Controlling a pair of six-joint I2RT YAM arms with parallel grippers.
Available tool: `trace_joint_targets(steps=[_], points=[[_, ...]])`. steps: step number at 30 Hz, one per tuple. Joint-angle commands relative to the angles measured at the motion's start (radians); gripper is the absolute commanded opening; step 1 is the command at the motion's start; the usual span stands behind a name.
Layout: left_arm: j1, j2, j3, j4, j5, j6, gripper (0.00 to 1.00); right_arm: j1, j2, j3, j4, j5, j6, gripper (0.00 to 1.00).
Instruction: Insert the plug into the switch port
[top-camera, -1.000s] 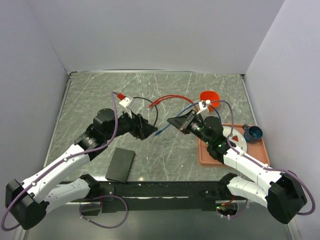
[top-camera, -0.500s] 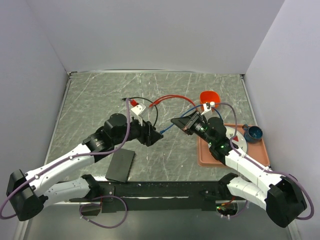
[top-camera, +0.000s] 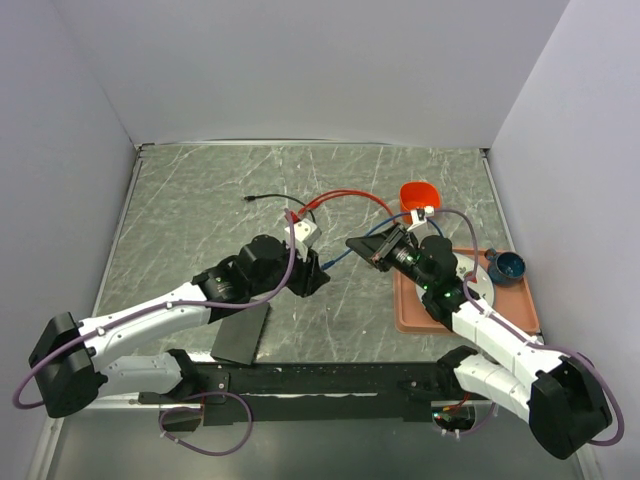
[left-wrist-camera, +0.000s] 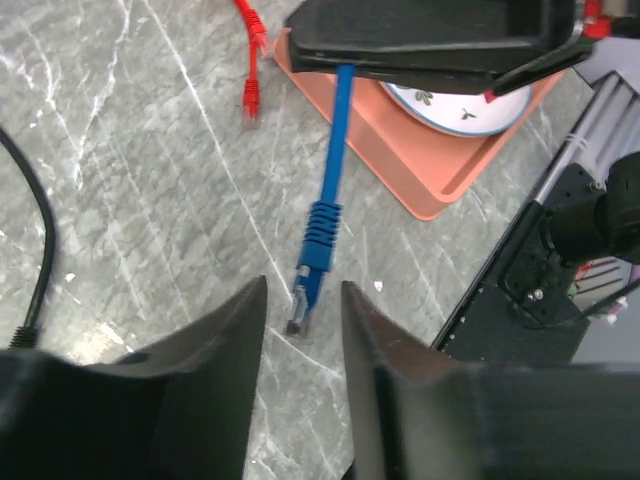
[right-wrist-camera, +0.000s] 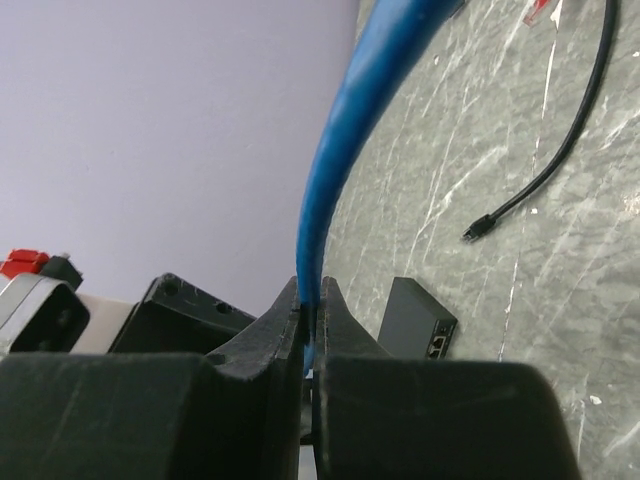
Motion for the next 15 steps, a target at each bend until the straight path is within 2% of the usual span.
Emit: trace_joint_targets(steps=[1, 8, 9, 10, 11, 12, 14, 15], points=[[-0.009, -0.001, 0.058, 0.041, -0.048, 0.019, 0.33, -0.02, -0.032, -0.007, 0.049, -0.022, 0.008, 0.0], [-0.009, -0.013, 0.076, 0.033, -0.031, 0.022, 0.08, -0.031, -0.011, -0.001, 0.059, -0.068, -0.005, 0.0], [-0.01, -0.01, 0.091, 0.03, -0.025, 0.024, 0.01, -0.032, -0.003, 0.005, 0.061, -0.093, -0.011, 0.02], [-0.01, -0.009, 0.097, 0.03, -0.013, 0.024, 0.01, -0.032, 0.014, 0.012, 0.061, -0.11, -0.032, 0.06], [-0.01, 0.002, 0.107, -0.008, -0.017, 0.023, 0.01, -0.031, 0.024, 0.02, 0.064, -0.139, -0.05, 0.1], [-0.007, 0.008, 0.136, -0.027, -0.02, 0.024, 0.01, -0.034, 0.034, 0.038, 0.064, -0.163, -0.073, 0.27], [-0.006, 0.04, 0.176, -0.08, -0.063, 0.026, 0.01, -0.034, 0.047, 0.069, 0.005, -0.214, -0.156, 0.5], [-0.004, 0.057, 0.221, -0.138, -0.072, 0.032, 0.01, -0.031, 0.046, 0.106, -0.102, -0.216, -0.191, 0.63]])
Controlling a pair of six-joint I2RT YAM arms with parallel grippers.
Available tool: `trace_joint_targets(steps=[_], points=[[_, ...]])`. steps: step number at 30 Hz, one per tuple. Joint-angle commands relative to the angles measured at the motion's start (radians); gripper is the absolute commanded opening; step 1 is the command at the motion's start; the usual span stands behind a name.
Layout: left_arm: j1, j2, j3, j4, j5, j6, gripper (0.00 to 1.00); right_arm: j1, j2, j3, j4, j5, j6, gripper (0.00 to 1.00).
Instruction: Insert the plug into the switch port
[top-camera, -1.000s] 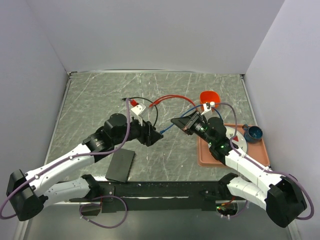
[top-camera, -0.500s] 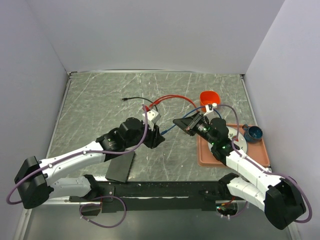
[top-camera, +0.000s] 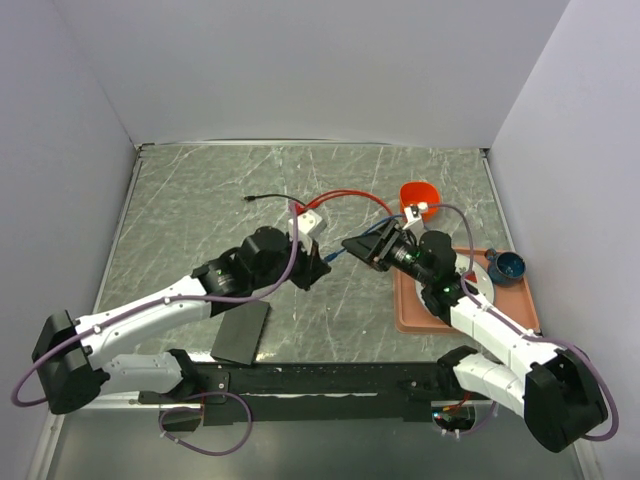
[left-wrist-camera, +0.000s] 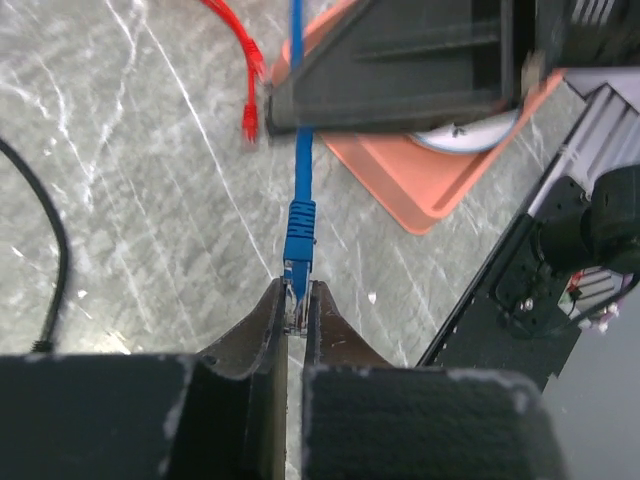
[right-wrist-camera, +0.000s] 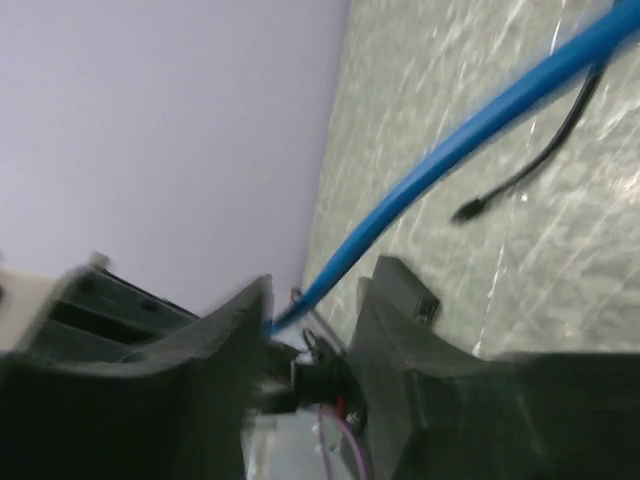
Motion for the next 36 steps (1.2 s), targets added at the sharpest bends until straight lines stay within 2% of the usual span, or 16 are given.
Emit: trace_joint_targets(steps=[1, 3, 4, 8, 13, 15, 17, 18, 21, 25, 30, 36], points=[[0.028, 0.058, 0.156, -0.103, -0.051, 0.019, 0.01, 0.008, -0.001, 0.116, -0.17, -0.098, -0.223, 0.67], [0.06, 0.101, 0.199, -0.16, -0.079, 0.022, 0.01, 0.011, -0.032, 0.141, -0.268, -0.075, -0.301, 0.73], [0.104, 0.113, 0.209, -0.174, -0.067, 0.022, 0.01, 0.011, -0.073, 0.144, -0.349, -0.063, -0.369, 0.76], [0.203, 0.161, 0.25, -0.232, 0.033, 0.022, 0.01, 0.01, -0.203, 0.153, -0.494, 0.009, -0.533, 0.8], [0.261, 0.217, 0.339, -0.342, 0.327, 0.069, 0.01, 0.017, -0.345, 0.162, -0.527, 0.014, -0.734, 0.84], [0.261, 0.263, 0.4, -0.404, 0.472, 0.105, 0.01, 0.022, -0.343, 0.213, -0.57, -0.01, -0.801, 0.85], [0.261, 0.293, 0.431, -0.447, 0.55, 0.123, 0.01, 0.037, -0.345, 0.245, -0.618, 0.014, -0.88, 0.85], [0.261, 0.299, 0.434, -0.449, 0.635, 0.126, 0.01, 0.051, -0.358, 0.257, -0.616, 0.041, -0.9, 0.85], [0.261, 0.311, 0.44, -0.449, 0.731, 0.126, 0.01, 0.083, -0.389, 0.259, -0.594, 0.071, -0.966, 0.84], [0.261, 0.325, 0.45, -0.444, 0.863, 0.108, 0.01, 0.177, -0.389, 0.288, -0.624, 0.205, -1.049, 0.8], [0.261, 0.351, 0.465, -0.462, 0.956, 0.102, 0.01, 0.283, -0.359, 0.313, -0.632, 0.263, -1.127, 0.79], [0.261, 0.405, 0.491, -0.47, 0.969, 0.057, 0.01, 0.421, -0.263, 0.343, -0.65, 0.367, -1.191, 0.75]])
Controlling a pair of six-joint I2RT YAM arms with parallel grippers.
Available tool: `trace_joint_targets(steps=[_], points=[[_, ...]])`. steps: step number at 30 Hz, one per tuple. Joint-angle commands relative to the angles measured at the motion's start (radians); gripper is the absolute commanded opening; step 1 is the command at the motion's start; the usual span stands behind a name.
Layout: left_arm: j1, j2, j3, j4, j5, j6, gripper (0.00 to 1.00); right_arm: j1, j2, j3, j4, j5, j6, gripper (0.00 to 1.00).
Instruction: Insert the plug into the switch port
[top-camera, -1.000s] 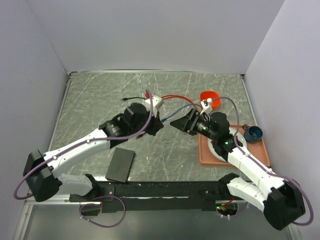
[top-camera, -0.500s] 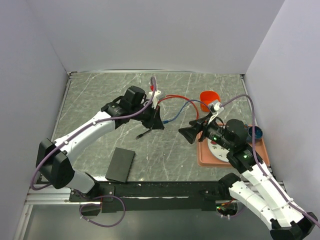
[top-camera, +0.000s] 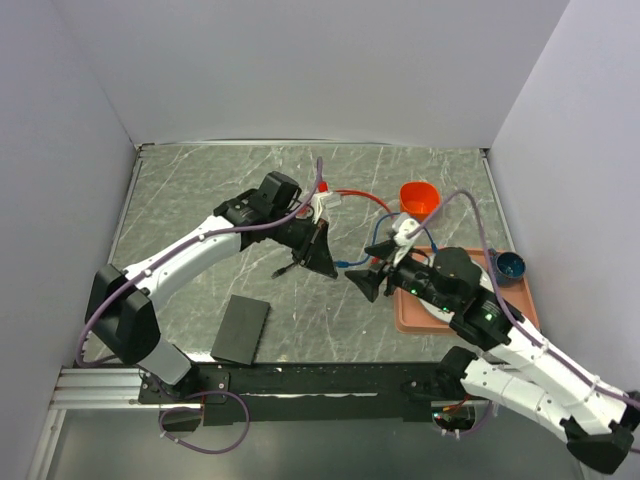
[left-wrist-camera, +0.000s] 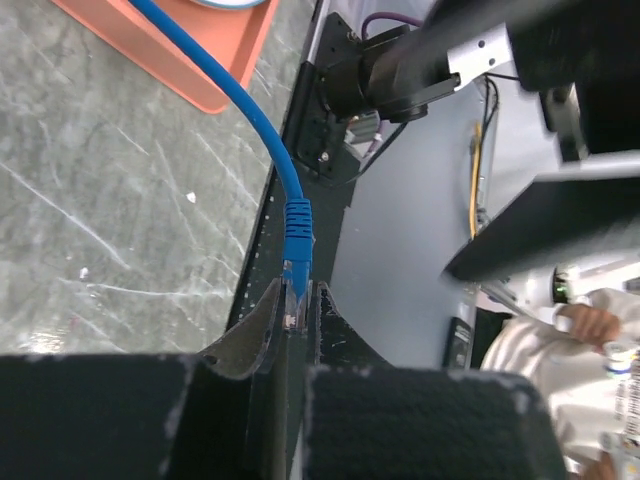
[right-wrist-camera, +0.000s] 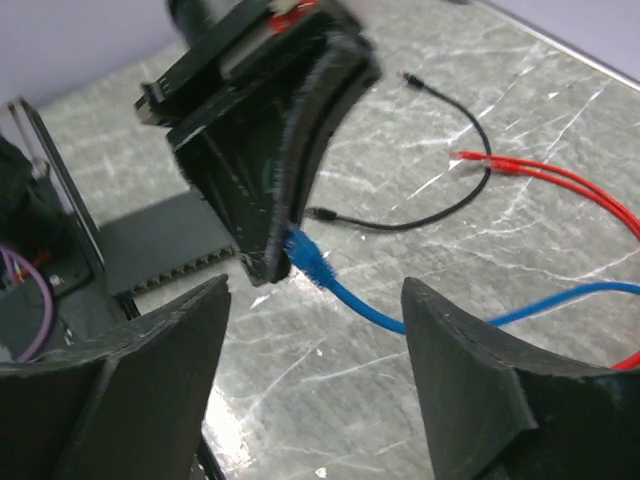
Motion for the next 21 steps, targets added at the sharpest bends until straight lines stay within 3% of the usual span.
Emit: trace_joint_targets(steps=[1, 3, 8, 21], points=[[-0.004, 0.029, 0.047, 0.003, 0.083, -0.027, 0.01, 0.082, 0.066, 0.057, -0.014, 0.121, -0.082, 0.74], [-0.004, 0.034, 0.047, 0.003, 0.098, -0.028, 0.01, 0.111, 0.087, 0.059, -0.012, 0.134, -0.093, 0.73], [-0.004, 0.04, 0.05, -0.02, 0.095, -0.015, 0.01, 0.139, 0.127, 0.074, -0.038, 0.152, -0.11, 0.54], [-0.011, 0.048, 0.057, -0.051, 0.092, 0.005, 0.01, 0.16, 0.147, 0.054, -0.043, 0.229, -0.12, 0.53]])
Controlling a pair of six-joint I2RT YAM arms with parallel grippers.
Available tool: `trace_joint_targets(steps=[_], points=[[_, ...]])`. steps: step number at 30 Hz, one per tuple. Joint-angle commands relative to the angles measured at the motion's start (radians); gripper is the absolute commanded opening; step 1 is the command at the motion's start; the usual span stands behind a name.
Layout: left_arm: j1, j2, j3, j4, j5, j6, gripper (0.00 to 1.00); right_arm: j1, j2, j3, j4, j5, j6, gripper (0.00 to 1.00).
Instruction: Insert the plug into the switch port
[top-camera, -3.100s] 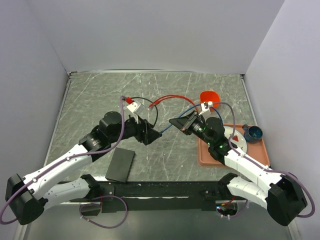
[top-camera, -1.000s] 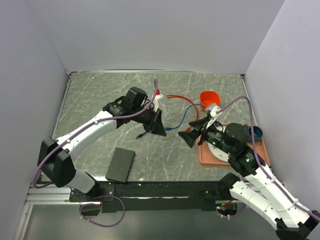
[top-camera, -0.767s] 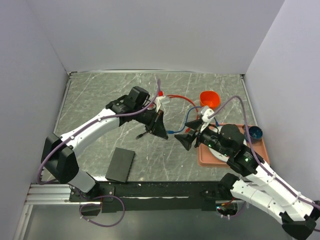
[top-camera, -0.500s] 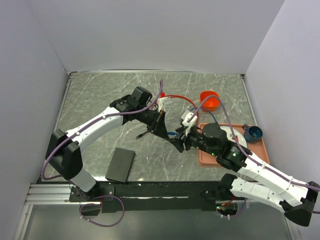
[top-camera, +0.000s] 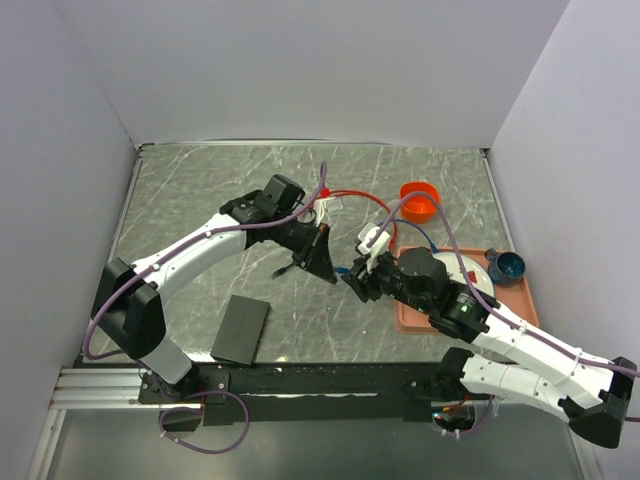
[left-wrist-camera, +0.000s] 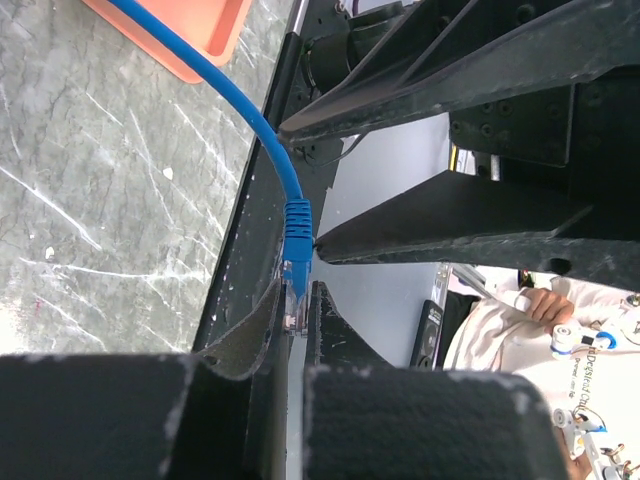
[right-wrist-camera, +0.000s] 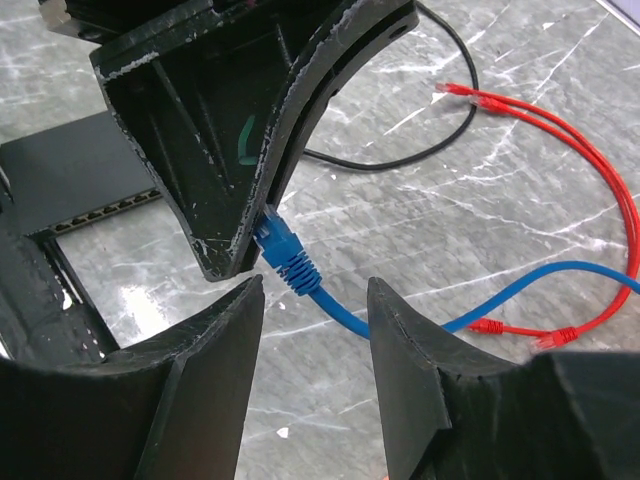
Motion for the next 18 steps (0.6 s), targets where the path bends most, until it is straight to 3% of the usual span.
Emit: trace_joint_targets(steps=[1, 5, 6, 8, 9, 11, 15, 18], points=[[-0.013, 0.004, 0.046, 0.003, 0.043, 0.012, 0.01, 0.021, 0.024, 0.036, 0.029, 0.036, -0.009, 0.53], [-0.022, 0.008, 0.05, 0.002, 0.042, 0.011, 0.01, 0.03, 0.041, 0.036, 0.042, 0.056, -0.008, 0.52], [-0.024, 0.011, 0.047, 0.006, 0.04, 0.006, 0.01, 0.032, 0.047, 0.036, 0.042, 0.064, -0.003, 0.42], [-0.033, 0.014, 0.049, 0.006, 0.042, 0.008, 0.01, 0.035, 0.062, 0.04, 0.044, 0.064, -0.001, 0.35], [-0.036, 0.017, 0.052, 0.005, 0.043, 0.009, 0.01, 0.036, 0.067, 0.042, 0.049, 0.066, 0.0, 0.2], [-0.041, 0.017, 0.052, 0.005, 0.042, 0.008, 0.01, 0.039, 0.088, 0.046, 0.049, 0.072, 0.006, 0.03], [-0.041, 0.005, 0.059, -0.003, -0.005, 0.017, 0.02, 0.05, 0.114, 0.053, 0.044, 0.096, 0.009, 0.0], [-0.025, -0.039, 0.047, 0.024, -0.093, -0.004, 0.37, 0.05, 0.092, 0.023, 0.071, 0.102, 0.014, 0.0]])
